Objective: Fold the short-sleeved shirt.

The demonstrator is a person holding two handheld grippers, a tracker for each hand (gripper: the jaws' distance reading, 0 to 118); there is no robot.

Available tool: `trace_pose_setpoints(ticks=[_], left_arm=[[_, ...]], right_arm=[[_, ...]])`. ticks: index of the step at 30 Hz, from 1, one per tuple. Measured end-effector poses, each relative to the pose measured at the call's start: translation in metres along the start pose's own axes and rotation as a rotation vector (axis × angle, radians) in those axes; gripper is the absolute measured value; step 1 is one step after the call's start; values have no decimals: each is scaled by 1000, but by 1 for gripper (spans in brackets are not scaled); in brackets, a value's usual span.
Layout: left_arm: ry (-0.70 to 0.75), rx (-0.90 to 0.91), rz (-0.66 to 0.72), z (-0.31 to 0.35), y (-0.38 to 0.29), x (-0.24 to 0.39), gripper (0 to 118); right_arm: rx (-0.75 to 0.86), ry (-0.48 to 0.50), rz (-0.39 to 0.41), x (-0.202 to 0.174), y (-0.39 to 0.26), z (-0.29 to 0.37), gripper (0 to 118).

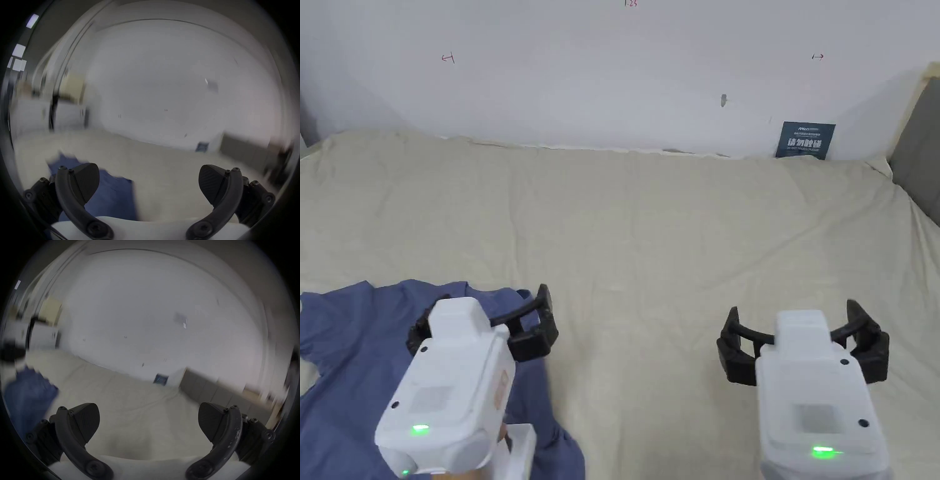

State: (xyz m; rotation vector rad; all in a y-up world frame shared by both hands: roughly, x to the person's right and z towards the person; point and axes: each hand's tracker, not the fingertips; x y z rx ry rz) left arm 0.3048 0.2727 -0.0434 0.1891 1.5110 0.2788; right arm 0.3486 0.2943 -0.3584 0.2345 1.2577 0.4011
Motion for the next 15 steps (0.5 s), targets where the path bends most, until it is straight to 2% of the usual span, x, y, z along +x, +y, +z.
trace_pose_setpoints(ticks=[3,4,5,7,9,11,13,15], left_arm=[[-143,-105,599,-8,10,-28,118],[-175,-122,780,-10,9,-36,118],[-181,-118,897,-10,5,-40,118],[-184,-103,1031,-8,1,-46,118],[-185,-119,944,-6,6,-41,118],[-166,-123,673,-7,17,-32,118],[-116,-82,313,-3,27,-11,118],[-74,-9,20,1,28,7,118]], right_arm=[[179,-178,379,-24,8,11,118],[241,-225,472,-31,6,14,118],[291,-258,539,-35,5,16,118],[322,-288,568,-37,5,20,118],[284,-243,486,-32,8,20,118],[194,-173,339,-21,13,15,118],[98,-89,150,-8,16,9,118],[42,-2,-25,5,15,5,118]])
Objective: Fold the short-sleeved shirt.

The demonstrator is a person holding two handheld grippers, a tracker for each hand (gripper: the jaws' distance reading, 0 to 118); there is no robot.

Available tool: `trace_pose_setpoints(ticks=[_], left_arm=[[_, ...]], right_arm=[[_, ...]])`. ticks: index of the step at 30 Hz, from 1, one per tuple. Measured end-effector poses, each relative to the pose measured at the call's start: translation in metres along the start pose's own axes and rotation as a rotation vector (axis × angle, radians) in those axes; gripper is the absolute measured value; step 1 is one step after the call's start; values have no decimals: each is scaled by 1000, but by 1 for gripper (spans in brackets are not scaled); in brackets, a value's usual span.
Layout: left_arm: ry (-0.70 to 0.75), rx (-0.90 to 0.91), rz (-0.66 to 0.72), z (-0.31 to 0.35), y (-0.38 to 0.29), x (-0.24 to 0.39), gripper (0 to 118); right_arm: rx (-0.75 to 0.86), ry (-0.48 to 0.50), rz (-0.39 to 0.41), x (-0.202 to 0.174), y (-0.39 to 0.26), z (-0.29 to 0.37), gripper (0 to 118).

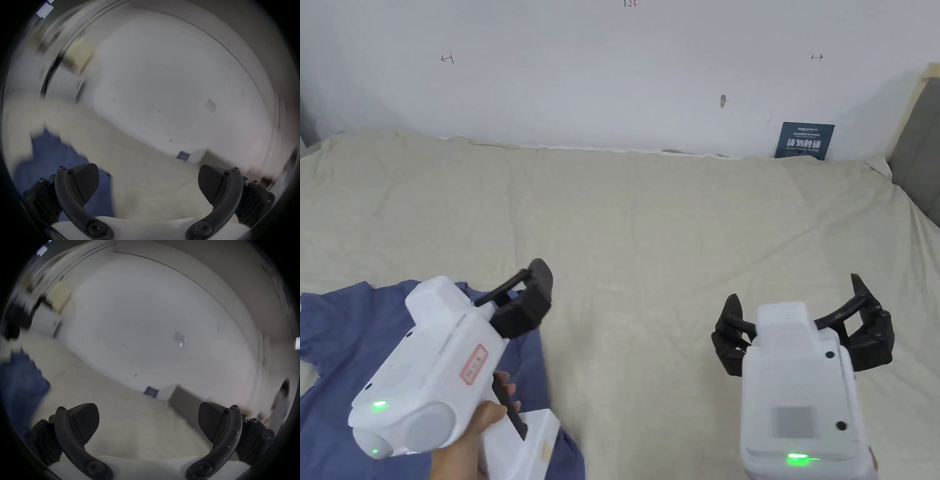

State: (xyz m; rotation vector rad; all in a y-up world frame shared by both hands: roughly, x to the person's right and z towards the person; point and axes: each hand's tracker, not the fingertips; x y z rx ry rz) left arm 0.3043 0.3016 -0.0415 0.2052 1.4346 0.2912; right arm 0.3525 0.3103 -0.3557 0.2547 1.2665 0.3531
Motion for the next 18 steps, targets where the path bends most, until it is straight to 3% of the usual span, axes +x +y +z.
trace_pose_setpoints(ticks=[1,4,6,18], left_arm=[[18,26,-139,1,-4,10,118],[92,82,-412,2,-17,25,118],[110,90,-466,1,-24,25,118],[110,77,-440,2,-27,19,118]], right_arm=[[-22,42,-85,5,-1,-1,118],[-72,117,-228,10,-7,-3,118],[-97,143,-283,12,-10,-4,118],[-95,137,-275,12,-12,0,118]])
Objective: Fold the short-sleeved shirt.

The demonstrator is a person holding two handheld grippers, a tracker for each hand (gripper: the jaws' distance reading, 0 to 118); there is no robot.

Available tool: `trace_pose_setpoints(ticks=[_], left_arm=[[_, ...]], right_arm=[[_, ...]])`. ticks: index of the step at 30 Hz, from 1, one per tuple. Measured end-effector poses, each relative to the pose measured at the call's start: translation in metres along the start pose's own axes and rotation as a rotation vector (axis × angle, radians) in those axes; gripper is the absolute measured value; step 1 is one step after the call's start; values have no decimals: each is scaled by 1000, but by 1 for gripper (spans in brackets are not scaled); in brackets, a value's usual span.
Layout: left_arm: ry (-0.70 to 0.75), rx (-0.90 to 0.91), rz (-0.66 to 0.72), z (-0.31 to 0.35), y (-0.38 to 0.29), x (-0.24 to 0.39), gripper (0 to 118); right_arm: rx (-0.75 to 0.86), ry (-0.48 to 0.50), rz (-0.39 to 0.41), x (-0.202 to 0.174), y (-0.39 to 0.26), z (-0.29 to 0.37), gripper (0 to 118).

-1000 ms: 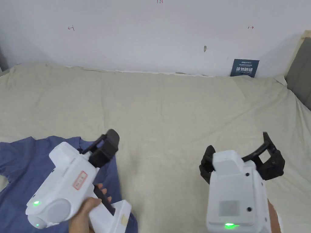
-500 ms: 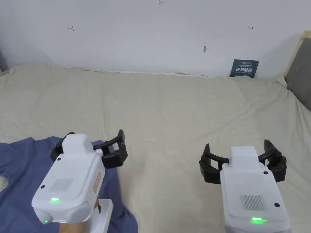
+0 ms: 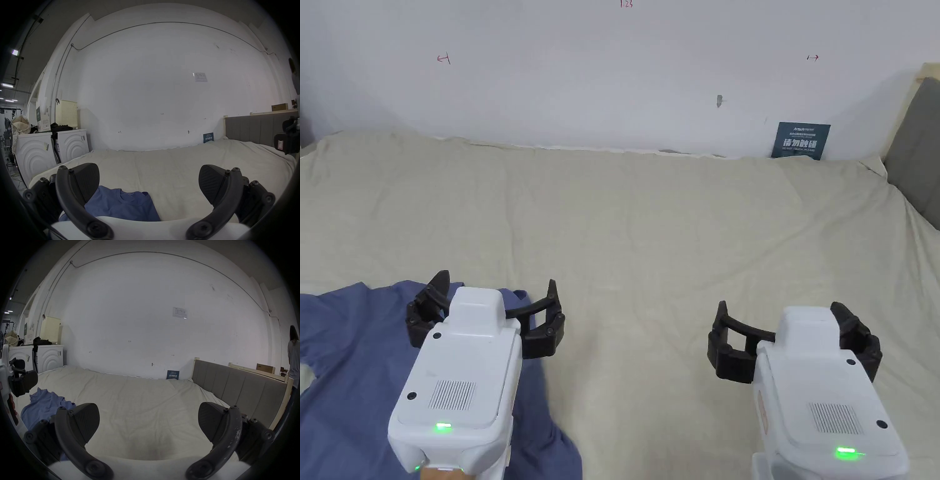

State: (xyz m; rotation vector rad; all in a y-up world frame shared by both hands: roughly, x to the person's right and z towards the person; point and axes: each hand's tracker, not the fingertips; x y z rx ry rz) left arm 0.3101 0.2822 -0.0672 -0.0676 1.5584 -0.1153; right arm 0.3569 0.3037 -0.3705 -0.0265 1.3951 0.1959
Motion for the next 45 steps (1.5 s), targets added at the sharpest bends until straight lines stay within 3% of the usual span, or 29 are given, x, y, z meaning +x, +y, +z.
trace_pose_setpoints(ticks=[26,30,32,35,36,37,38,45], left_arm=[[-10,1,-16,2,-1,0,118],[-15,-6,-9,2,-1,0,111],[-18,-11,-5,2,-1,0,96],[-30,-17,2,3,-1,1,76],[-39,-18,7,3,-1,1,51],[-38,-25,9,3,0,2,15],[-31,-30,8,2,0,3,1],[-43,-44,20,0,1,1,0]], right_arm=[[1,-5,14,0,3,3,118],[1,-11,18,1,4,3,117],[-1,-10,15,1,5,3,93],[-9,-1,16,2,6,5,74],[-12,1,18,2,7,4,50],[-17,-6,24,2,7,3,18],[-16,-8,21,2,7,3,4],[-13,5,8,4,10,3,1]])
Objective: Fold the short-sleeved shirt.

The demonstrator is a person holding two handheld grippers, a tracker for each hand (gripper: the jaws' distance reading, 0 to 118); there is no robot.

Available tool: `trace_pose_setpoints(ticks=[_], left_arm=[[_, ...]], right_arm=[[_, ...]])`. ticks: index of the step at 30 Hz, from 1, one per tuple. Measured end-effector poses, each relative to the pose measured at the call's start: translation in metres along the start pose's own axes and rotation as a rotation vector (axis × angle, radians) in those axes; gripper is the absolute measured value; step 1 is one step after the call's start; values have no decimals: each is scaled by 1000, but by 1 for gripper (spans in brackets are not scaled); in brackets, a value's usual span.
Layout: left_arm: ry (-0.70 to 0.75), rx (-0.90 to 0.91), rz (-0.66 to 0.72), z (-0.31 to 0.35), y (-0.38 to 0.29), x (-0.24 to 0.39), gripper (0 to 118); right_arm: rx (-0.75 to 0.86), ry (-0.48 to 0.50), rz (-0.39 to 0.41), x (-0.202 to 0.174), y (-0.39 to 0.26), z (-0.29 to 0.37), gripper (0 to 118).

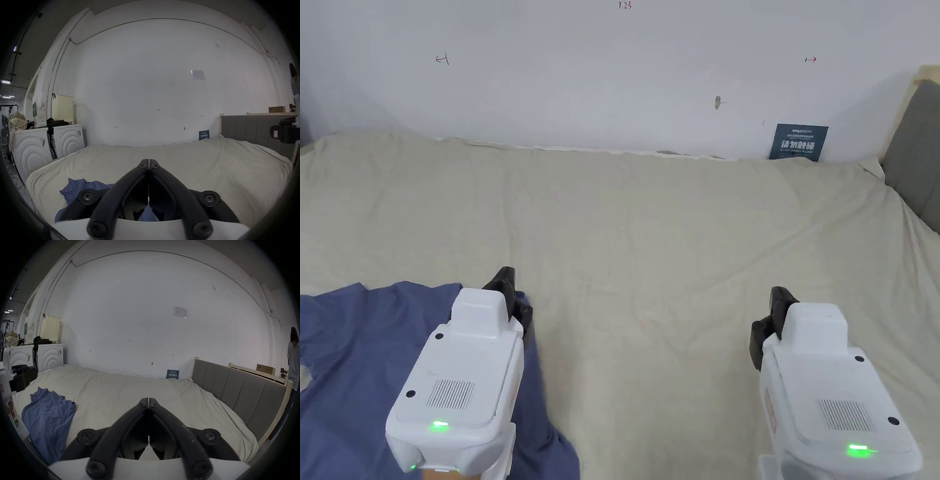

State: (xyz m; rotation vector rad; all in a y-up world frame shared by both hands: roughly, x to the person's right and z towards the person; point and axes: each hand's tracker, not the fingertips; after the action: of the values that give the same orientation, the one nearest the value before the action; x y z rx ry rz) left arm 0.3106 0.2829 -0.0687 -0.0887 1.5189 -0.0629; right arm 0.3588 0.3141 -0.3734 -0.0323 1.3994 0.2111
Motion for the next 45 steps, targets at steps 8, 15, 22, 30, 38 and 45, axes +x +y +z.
trace_pose_setpoints(ticks=[8,15,22,30,38,45], left_arm=[[62,-3,-6,8,1,-29,0],[238,-25,-1,29,-1,-100,0],[419,-64,-19,66,-7,-176,0],[521,-118,4,93,-16,-225,0],[401,-322,178,58,-27,-239,0],[224,-541,250,-15,-45,-218,41]], right_arm=[[7,74,-3,-27,9,-13,1],[29,235,14,-93,20,-26,1],[39,377,14,-159,27,-32,1],[34,469,21,-200,27,-29,1],[15,461,44,-192,22,-35,1],[-11,393,56,-169,18,-50,1]])
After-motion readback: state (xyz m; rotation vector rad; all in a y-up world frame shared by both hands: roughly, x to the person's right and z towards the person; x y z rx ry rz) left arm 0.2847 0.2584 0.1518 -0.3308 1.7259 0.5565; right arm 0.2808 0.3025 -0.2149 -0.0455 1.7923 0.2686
